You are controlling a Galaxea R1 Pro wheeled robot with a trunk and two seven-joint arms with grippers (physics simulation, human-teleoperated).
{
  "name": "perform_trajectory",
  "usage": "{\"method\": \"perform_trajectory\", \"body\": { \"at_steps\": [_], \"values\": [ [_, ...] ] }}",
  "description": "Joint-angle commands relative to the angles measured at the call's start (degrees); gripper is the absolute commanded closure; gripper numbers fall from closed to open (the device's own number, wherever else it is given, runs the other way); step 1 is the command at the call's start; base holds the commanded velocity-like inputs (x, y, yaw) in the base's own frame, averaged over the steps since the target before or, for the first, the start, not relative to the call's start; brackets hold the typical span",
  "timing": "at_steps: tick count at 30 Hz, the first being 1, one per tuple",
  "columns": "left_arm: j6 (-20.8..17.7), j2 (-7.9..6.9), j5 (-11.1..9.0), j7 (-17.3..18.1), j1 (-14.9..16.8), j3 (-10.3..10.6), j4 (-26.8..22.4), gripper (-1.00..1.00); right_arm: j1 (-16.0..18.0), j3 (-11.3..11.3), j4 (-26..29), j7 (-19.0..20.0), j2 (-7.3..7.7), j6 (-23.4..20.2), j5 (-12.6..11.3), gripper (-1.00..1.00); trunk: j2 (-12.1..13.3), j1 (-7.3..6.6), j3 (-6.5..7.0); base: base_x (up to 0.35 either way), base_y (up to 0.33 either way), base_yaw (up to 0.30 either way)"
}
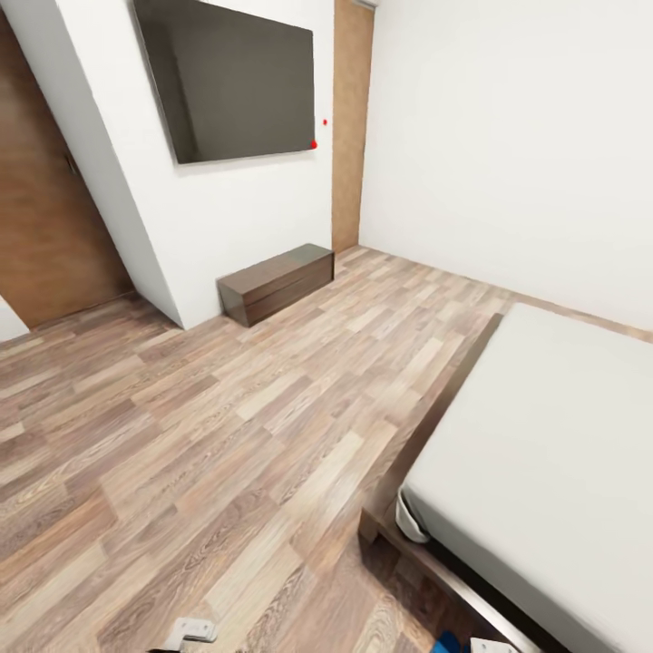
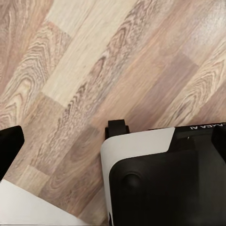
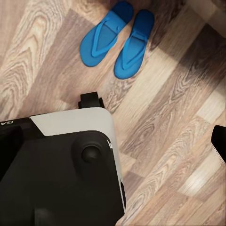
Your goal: In the bedroom, move the book from the bed onto either nightstand, and place the two sandals side by side next to the bed.
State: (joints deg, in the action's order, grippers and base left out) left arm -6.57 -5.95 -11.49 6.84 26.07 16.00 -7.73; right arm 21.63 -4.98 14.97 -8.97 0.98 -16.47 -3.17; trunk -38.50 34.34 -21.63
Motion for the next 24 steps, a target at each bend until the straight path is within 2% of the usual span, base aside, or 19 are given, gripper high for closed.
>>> {"method": "perform_trajectory", "body": {
  "at_steps": [1,24],
  "values": [
    [-0.3,-0.04,-0.6,0.1,0.0,0.4,-0.1,-1.00,0.0,-0.1,0.2,-0.2,-0.01,-0.3,-0.3,-1.00,-0.1,0.01,-0.07,0.000,0.005,0.288],
    [-0.4,0.06,-0.6,0.1,0.0,0.4,-0.1,-1.00,0.0,-0.1,0.2,-0.2,-0.03,-0.3,-0.3,-1.00,-0.1,0.01,-0.07,-0.023,0.044,0.288]
  ]
}}
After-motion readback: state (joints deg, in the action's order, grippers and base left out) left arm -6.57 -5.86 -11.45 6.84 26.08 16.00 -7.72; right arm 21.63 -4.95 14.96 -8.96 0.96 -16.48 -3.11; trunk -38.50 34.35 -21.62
